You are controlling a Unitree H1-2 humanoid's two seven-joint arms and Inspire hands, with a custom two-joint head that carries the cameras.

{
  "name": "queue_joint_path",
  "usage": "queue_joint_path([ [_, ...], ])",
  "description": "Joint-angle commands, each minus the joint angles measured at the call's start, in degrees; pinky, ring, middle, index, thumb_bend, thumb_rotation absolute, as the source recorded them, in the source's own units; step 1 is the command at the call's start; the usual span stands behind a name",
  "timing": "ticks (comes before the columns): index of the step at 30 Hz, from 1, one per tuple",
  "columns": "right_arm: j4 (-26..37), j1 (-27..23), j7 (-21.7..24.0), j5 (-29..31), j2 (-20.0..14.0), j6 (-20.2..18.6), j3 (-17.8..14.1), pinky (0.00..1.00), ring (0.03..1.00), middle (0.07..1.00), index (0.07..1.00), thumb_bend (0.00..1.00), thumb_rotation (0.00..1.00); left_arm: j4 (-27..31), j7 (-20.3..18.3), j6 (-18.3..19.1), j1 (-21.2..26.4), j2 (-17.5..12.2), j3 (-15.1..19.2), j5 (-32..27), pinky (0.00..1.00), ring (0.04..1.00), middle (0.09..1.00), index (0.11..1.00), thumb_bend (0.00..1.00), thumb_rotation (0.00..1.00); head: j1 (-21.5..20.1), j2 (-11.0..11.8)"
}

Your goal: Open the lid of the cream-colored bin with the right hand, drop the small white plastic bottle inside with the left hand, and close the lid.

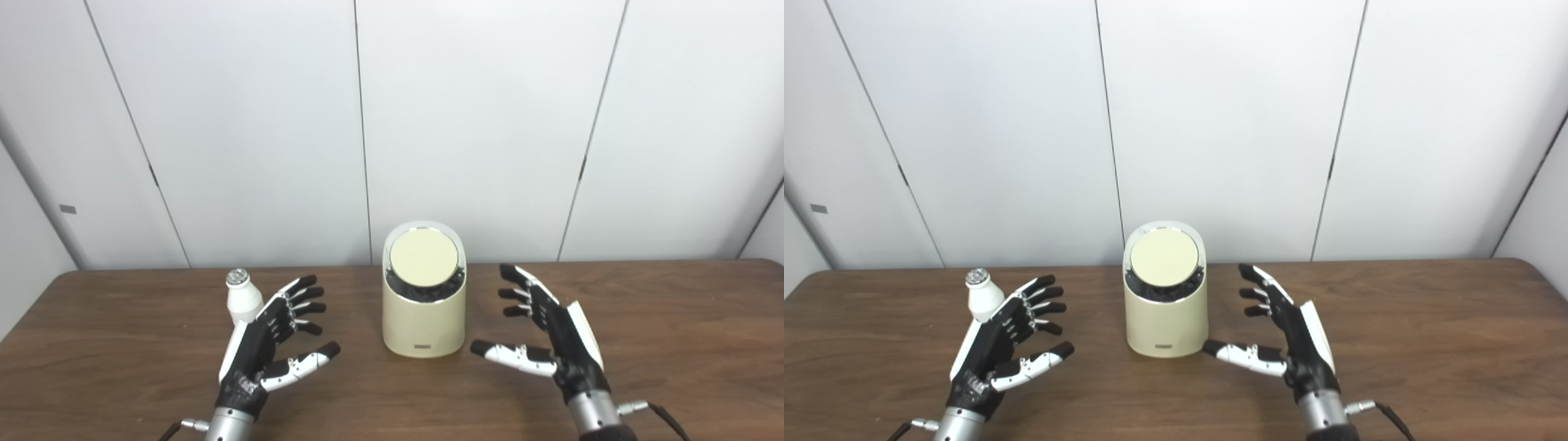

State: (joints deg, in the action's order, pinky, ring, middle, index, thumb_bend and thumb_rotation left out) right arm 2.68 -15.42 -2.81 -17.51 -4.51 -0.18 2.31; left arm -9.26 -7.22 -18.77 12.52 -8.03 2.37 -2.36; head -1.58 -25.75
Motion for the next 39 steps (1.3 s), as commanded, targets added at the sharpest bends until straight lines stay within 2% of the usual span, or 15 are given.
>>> queue_joint_path([
  [1,3.0,-4.24,0.26,-1.11,-0.09,-1.56,0.29,0.68,0.815,0.886,0.883,0.78,0.31,1.0,-0.04,-2.48,2.2,-0.6,-0.07,-0.06,0.59,0.744,0.812,0.858,0.68,0.06,-0.02,-0.05],
  [3,2.86,-5.95,0.27,-2.19,-0.36,-3.52,0.53,0.7,0.828,0.89,0.899,0.79,0.31,1.03,-0.06,-2.29,2.24,-0.61,-0.13,-0.01,0.59,0.744,0.812,0.858,0.68,0.06,-0.17,-0.11],
  [5,2.32,-8.08,0.42,-3.74,-0.8,-5.81,0.83,0.72,0.841,0.903,0.974,0.81,0.34,1.01,0.06,-2.12,2.33,-0.55,-0.21,0.22,0.59,0.746,0.813,0.858,0.68,0.08,-0.12,-0.1],
  [7,1.95,-10.12,0.68,-4.89,-1.22,-7.87,1.12,0.72,0.854,0.917,0.995,0.81,0.37,1.0,0.16,-2.18,2.41,-0.42,-0.3,0.42,0.58,0.74,0.807,0.853,0.68,0.06,-0.08,-0.08],
  [15,1.03,-16.71,0.81,-8.36,-2.3,-14.26,2.19,0.65,0.829,0.915,1.0,0.82,0.36,0.45,0.76,-3.12,2.78,0.01,-0.53,1.37,0.58,0.727,0.798,0.837,0.69,0.04,0.18,-0.12],
  [24,0.29,-20.56,1.94,-11.33,-2.31,-20.42,4.36,0.64,0.854,0.948,1.0,0.86,0.4,0.33,0.64,-3.28,2.92,0.26,-0.47,1.14,0.57,0.724,0.797,0.833,0.68,0.03,0.16,-0.09],
  [36,-4.23,-23.4,0.5,-16.02,-1.16,-22.99,8.25,0.63,0.863,0.972,1.0,0.92,0.42,0.59,0.85,-3.38,2.88,0.5,-0.5,1.48,0.57,0.724,0.799,0.833,0.67,0.02,0.57,-0.38],
  [39,-5.31,-23.73,0.47,-16.48,-0.93,-22.71,8.79,0.67,0.884,0.974,1.0,0.93,0.42,0.49,0.72,-3.37,2.92,0.46,-0.57,1.49,0.58,0.724,0.8,0.833,0.67,0.02,0.57,-0.38],
])
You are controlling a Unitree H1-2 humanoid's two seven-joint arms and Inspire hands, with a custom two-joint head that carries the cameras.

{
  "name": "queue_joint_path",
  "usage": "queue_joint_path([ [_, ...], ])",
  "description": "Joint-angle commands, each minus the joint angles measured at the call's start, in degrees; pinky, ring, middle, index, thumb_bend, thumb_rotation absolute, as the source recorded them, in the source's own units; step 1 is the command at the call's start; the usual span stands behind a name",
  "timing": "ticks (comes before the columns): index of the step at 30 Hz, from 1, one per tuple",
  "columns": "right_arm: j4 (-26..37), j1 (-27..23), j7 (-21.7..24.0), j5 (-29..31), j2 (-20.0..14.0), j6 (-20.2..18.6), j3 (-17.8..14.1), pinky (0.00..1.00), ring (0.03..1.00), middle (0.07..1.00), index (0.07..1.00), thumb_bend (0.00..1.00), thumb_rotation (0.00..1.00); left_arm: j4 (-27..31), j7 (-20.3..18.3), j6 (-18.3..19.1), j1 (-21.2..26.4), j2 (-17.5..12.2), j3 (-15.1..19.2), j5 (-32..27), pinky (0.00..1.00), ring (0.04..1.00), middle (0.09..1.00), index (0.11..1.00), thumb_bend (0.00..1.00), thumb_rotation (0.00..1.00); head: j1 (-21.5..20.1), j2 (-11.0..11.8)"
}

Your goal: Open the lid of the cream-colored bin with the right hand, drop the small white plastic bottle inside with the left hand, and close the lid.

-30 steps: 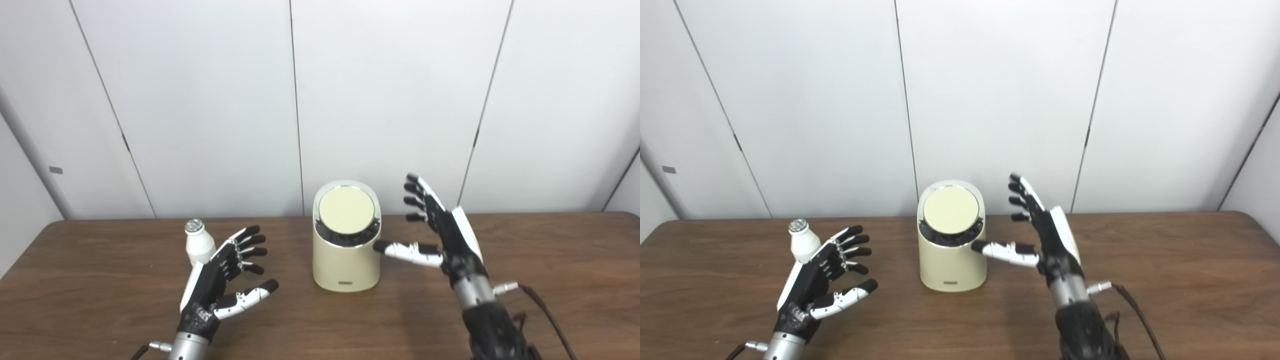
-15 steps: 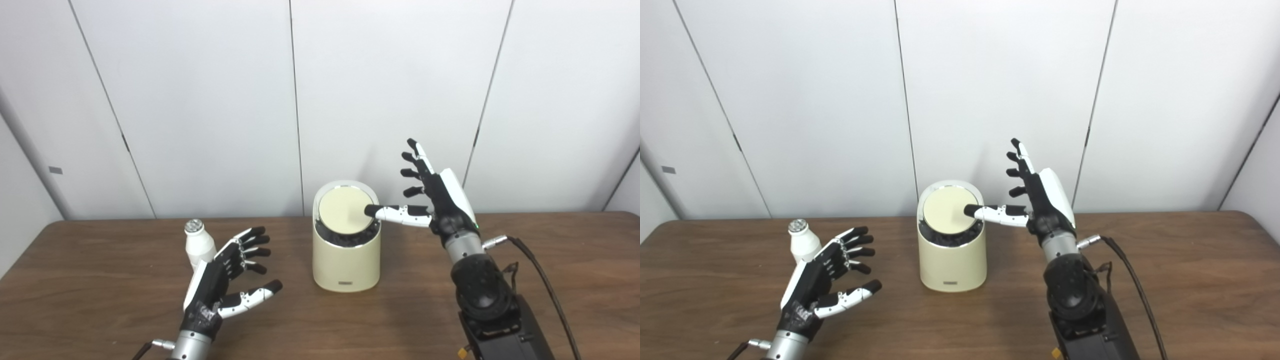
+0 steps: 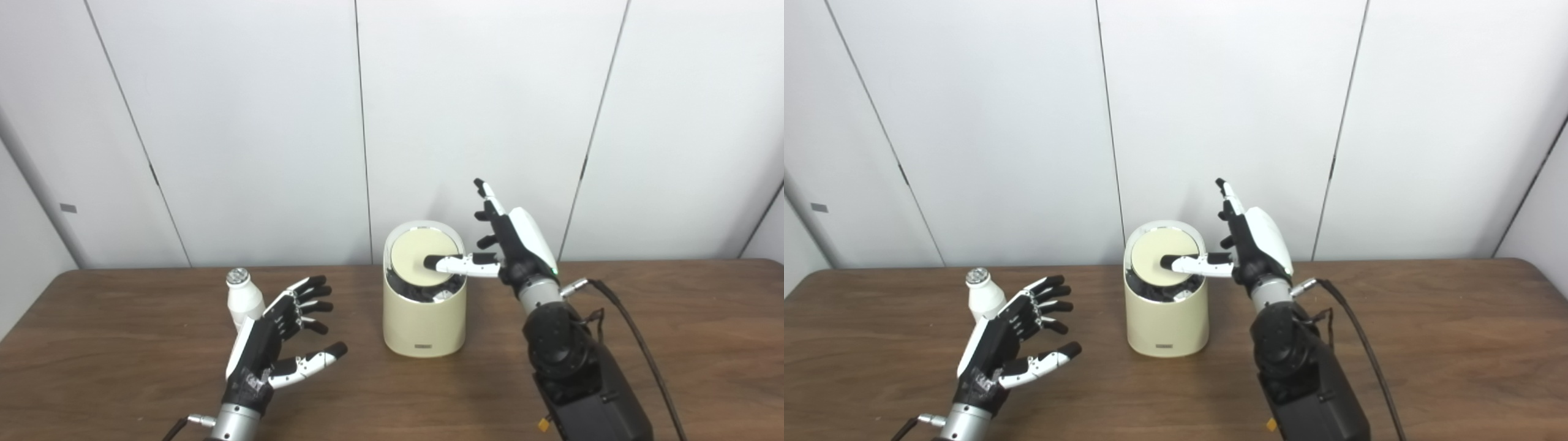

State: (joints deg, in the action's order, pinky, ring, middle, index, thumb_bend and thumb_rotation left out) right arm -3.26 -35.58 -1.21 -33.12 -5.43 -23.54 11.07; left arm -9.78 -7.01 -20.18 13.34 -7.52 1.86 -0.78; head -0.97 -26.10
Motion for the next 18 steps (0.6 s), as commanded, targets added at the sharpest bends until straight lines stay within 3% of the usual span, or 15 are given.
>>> queue_joint_path([
  [1,0.34,-3.65,-1.13,-0.9,0.03,0.89,0.17,0.67,0.882,0.972,1.0,0.93,0.42,0.91,0.39,-2.0,2.12,-0.07,-0.07,-0.28,0.58,0.726,0.801,0.834,0.67,0.02,-0.05,-0.03],
  [4,0.14,-3.76,-0.75,-1.1,-0.02,1.03,0.72,0.66,0.878,0.97,1.0,0.94,0.41,0.93,0.22,-2.0,2.11,-0.04,-0.09,-0.64,0.58,0.726,0.8,0.834,0.67,0.03,-0.05,-0.37],
  [13,-1.76,-4.5,-0.47,-2.0,-0.69,1.47,2.11,0.8,0.932,0.979,1.0,0.91,0.4,1.56,0.42,-1.64,1.93,0.16,-0.12,-0.45,0.58,0.725,0.798,0.833,0.68,0.02,-0.09,-0.72],
  [18,-3.34,-5.04,-0.7,-1.94,-0.95,1.45,1.98,0.76,0.924,0.978,1.0,0.89,0.37,2.23,0.56,-1.09,1.74,0.3,-0.25,-0.08,0.58,0.722,0.796,0.832,0.68,0.03,-0.02,-0.9],
])
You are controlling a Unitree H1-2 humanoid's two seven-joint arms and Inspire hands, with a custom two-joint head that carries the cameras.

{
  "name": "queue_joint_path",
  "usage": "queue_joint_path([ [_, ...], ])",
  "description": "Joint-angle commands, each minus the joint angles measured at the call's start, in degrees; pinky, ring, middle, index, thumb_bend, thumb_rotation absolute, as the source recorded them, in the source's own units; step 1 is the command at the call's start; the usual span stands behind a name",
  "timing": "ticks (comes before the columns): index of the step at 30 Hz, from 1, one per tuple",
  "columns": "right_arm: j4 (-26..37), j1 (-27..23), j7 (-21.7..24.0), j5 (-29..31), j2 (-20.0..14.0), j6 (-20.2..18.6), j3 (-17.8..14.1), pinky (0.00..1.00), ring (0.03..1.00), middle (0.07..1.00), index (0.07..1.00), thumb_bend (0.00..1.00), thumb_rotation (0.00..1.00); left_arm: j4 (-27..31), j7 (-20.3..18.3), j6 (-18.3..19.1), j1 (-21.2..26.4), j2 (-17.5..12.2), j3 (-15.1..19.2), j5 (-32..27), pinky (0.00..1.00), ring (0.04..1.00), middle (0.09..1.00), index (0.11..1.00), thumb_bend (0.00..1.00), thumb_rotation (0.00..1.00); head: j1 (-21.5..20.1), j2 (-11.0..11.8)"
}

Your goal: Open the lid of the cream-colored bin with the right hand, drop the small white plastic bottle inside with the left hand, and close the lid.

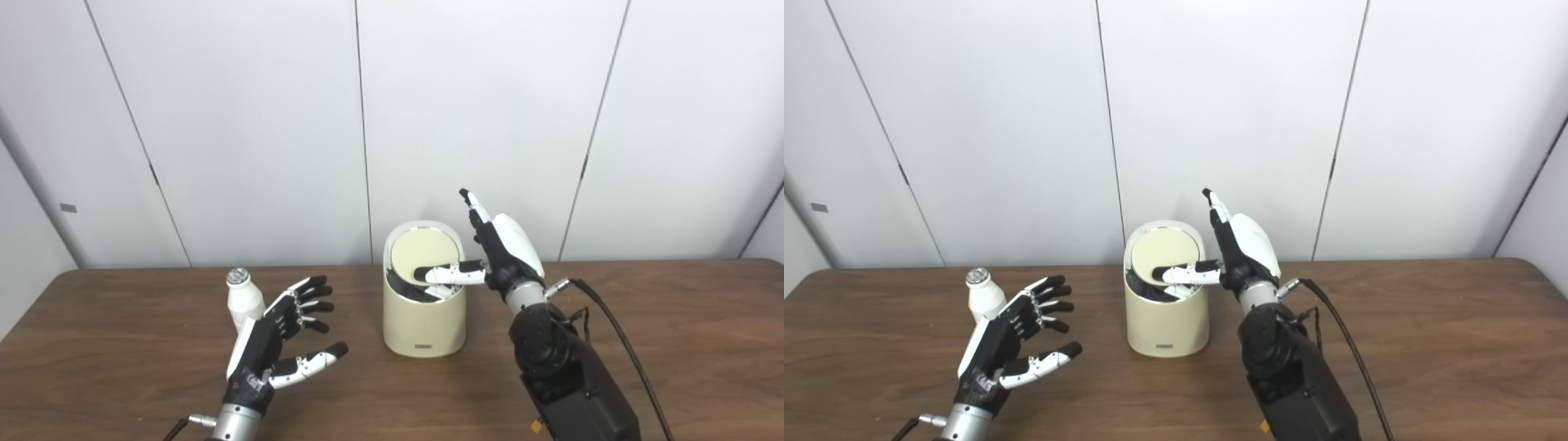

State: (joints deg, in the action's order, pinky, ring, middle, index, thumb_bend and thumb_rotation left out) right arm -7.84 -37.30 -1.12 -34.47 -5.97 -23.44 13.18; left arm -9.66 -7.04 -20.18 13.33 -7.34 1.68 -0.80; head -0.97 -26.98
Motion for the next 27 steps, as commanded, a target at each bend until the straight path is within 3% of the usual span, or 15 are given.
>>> queue_joint_path([
  [1,1.0,-3.42,-0.8,-0.65,-0.49,1.17,-0.17,0.75,0.917,0.976,1.0,0.88,0.37,2.25,0.54,-0.94,1.69,0.13,-0.11,-0.13,0.58,0.723,0.796,0.831,0.68,0.03,-0.02,-0.02],
  [6,0.21,-3.9,-1.3,-1.65,-1.07,0.33,-0.27,0.66,0.863,0.953,1.0,0.87,0.34,2.3,0.39,-1.05,1.66,-0.04,-0.15,-0.1,0.58,0.724,0.8,0.832,0.67,0.03,-0.08,-0.33],
  [14,-0.8,-4.36,-0.45,-2.29,-1.75,-1.2,-0.11,0.66,0.863,0.945,0.982,0.85,0.31,2.34,-0.04,-1.15,1.51,-0.18,-0.26,-0.51,0.59,0.728,0.805,0.835,0.66,0.01,-0.22,-0.57],
  [27,0.58,-4.79,7.17,-9.49,-3.87,-3.45,3.36,0.64,0.866,0.954,0.952,0.9,0.15,3.85,0.08,-0.08,1.35,-0.06,-0.37,-0.48,0.57,0.722,0.799,0.835,0.67,0.04,0.18,-1.59],
])
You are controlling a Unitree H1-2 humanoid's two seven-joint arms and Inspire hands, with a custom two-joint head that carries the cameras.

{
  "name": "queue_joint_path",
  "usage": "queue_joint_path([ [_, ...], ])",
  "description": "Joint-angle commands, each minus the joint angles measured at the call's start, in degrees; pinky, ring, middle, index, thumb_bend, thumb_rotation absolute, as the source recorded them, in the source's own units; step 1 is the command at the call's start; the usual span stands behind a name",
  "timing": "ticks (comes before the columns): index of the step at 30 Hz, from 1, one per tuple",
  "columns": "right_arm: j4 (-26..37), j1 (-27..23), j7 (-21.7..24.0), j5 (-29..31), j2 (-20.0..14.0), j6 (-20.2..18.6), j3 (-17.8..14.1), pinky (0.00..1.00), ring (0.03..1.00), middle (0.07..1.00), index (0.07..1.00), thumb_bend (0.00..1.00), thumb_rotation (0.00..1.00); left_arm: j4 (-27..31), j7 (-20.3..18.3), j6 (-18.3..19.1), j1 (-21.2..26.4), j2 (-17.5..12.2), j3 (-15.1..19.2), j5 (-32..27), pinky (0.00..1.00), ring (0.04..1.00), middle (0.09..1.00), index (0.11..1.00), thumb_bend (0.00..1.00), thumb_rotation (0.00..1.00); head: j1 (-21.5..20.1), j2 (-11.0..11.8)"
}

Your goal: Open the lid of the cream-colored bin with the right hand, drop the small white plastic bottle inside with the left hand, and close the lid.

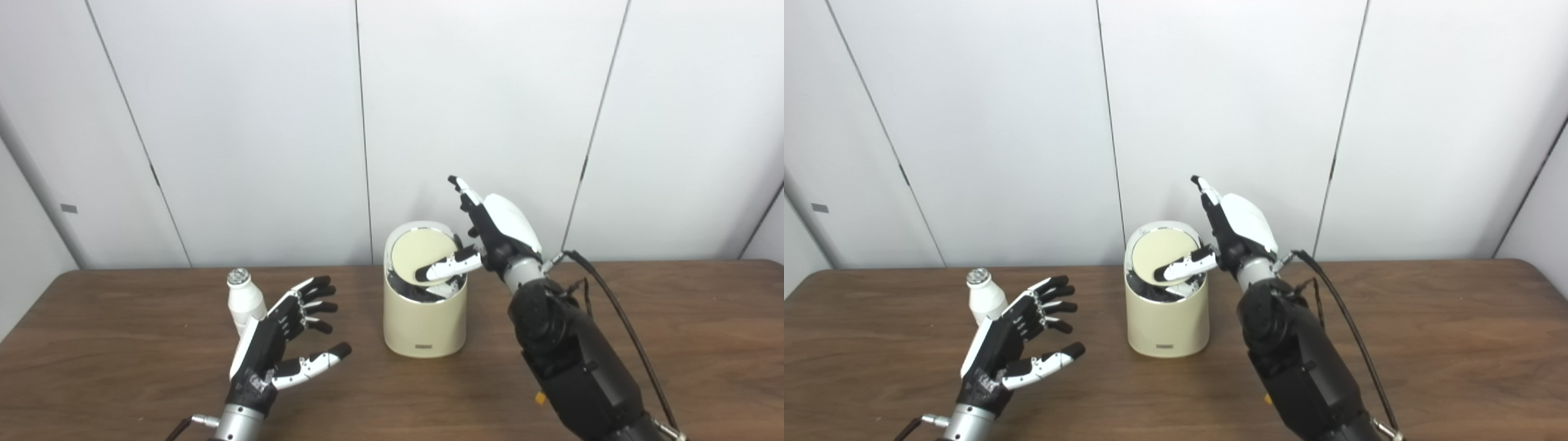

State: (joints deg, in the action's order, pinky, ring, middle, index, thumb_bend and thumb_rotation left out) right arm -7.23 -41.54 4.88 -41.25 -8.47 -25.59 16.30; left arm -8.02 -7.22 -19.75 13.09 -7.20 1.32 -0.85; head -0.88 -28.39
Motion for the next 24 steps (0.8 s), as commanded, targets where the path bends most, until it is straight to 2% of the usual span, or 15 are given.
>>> queue_joint_path([
  [1,-0.02,-0.48,1.47,-3.05,-1.38,-1.3,0.31,0.64,0.863,0.953,0.949,0.9,0.14,2.35,0.3,-0.4,1.58,-0.18,-0.01,-0.37,0.57,0.722,0.798,0.835,0.68,0.05,0.09,-0.18],
  [8,0.13,0.85,3.97,-3.73,-1.1,-1.31,0.17,0.65,0.858,0.957,0.945,0.9,0.13,2.97,0.39,0.34,1.57,0.05,0.02,-0.57,0.57,0.723,0.801,0.837,0.68,0.04,0.44,-0.43],
  [12,1.42,1.16,3.27,-1.03,-0.78,-1.11,-1.33,0.65,0.856,0.942,0.943,0.89,0.2,2.78,0.33,0.24,1.65,0.02,0.04,-0.69,0.57,0.724,0.801,0.838,0.68,0.04,0.39,-0.28],
  [17,5.41,1.61,1.35,5.61,1.05,0.24,-6.29,0.67,0.868,0.92,0.92,0.89,0.27,2.26,0.18,-0.28,1.82,-0.25,0.01,-0.54,0.58,0.724,0.802,0.84,0.68,0.04,0.2,-0.2],
  [20,8.76,2.72,0.71,11.16,1.84,3.06,-9.83,0.63,0.851,0.936,0.92,0.83,0.3,2.22,0.07,-0.16,1.76,-0.28,-0.05,-0.62,0.58,0.723,0.803,0.84,0.67,0.03,0.12,-0.17],
  [24,12.92,5.93,-1.68,16.88,2.89,5.96,-13.9,0.6,0.799,0.888,0.914,0.75,0.33,2.23,-0.05,-0.22,1.68,-0.34,-0.12,-0.67,0.58,0.728,0.806,0.84,0.67,0.03,0.2,-0.18],
])
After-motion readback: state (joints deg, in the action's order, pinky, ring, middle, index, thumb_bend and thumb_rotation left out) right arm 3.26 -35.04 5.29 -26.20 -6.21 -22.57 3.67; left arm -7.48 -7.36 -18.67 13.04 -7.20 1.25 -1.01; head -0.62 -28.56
